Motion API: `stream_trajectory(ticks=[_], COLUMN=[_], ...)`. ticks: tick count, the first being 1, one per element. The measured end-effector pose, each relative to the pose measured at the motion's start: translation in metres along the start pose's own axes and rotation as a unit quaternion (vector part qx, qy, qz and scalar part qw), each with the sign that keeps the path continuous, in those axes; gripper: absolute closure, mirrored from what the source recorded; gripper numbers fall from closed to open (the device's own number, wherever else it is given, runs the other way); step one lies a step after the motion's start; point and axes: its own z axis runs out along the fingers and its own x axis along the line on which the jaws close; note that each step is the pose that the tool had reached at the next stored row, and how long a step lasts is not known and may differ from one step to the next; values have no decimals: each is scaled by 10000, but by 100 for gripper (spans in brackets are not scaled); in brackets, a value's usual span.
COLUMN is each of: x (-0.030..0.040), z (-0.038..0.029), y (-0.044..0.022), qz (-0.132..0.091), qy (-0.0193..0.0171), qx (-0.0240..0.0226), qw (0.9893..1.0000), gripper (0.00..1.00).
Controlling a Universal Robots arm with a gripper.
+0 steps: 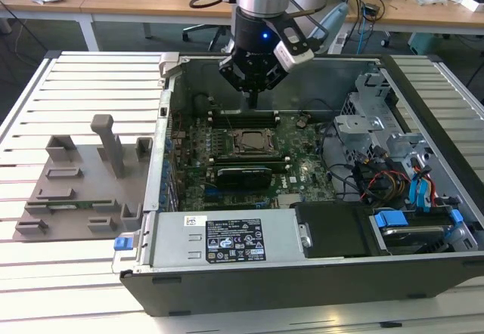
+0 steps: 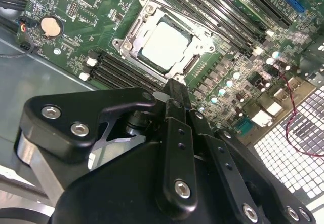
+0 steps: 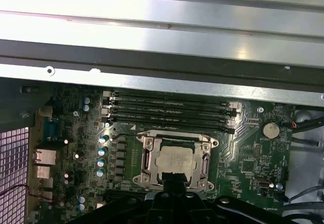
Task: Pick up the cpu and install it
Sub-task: 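Install the first cpu locking lever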
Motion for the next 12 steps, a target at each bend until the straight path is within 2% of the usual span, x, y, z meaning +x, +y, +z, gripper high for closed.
stream_trajectory(ticks=[5,12], x=[25,94], z=[0,0], y=[2,7], qz=[0,0], qy=[0,0], qx=[0,1], qw=[10000,10000], gripper=[89,89])
